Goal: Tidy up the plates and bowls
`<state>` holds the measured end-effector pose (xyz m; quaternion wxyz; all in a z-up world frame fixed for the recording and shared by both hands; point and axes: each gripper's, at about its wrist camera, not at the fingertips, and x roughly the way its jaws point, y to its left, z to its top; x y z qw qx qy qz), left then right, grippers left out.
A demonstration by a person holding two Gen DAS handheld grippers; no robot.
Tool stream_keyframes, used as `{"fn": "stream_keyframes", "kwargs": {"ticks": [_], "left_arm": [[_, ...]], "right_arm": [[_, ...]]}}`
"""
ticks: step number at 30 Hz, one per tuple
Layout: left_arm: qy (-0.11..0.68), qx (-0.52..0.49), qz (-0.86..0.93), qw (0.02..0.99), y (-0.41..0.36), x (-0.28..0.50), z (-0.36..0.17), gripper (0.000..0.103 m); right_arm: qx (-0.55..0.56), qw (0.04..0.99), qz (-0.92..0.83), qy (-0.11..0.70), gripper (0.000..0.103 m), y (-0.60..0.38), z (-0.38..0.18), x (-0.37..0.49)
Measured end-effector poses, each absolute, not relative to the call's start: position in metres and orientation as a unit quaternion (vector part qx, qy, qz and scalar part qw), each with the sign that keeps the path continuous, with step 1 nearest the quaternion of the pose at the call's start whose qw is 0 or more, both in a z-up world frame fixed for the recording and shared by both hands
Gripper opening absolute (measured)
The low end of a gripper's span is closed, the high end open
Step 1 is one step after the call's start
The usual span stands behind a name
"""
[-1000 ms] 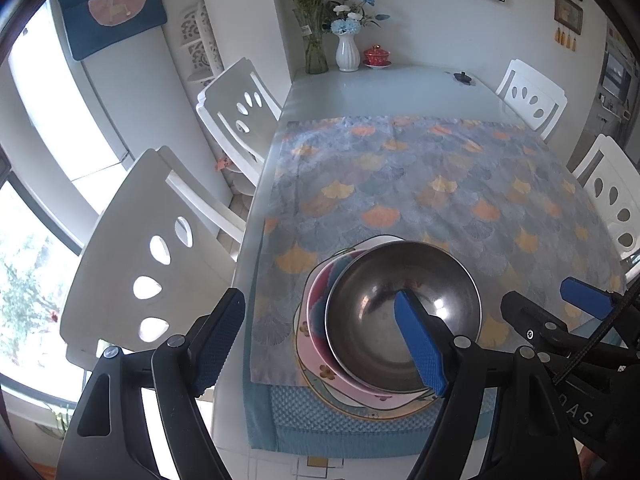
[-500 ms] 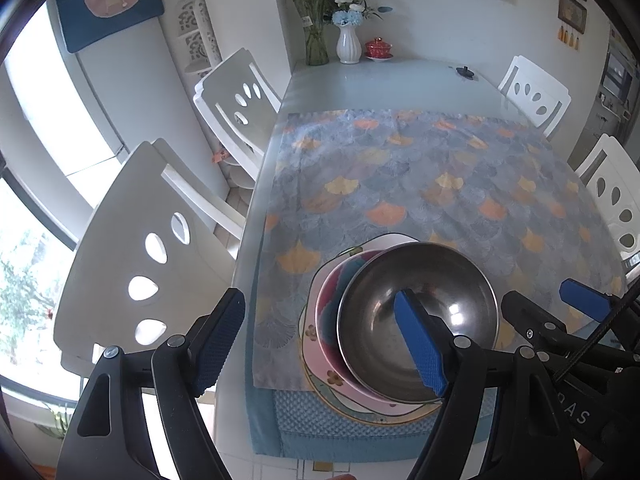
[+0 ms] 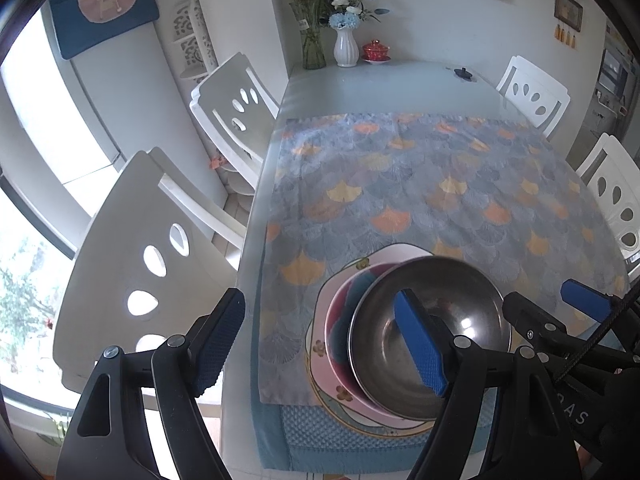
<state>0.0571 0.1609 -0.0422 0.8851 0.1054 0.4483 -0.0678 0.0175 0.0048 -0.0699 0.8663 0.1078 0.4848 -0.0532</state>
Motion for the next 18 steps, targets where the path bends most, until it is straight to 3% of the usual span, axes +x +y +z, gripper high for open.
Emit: {"fn": "stream_keyframes", "kwargs": {"ticks": [18], "left_arm": [[0.437, 0.117, -0.076, 0.889, 0.156, 0.065, -0.036, 0.076]], "right_arm": [[0.078, 0.875, -0.084, 0.471, 0.069, 0.003, -0.058, 0.024]]}}
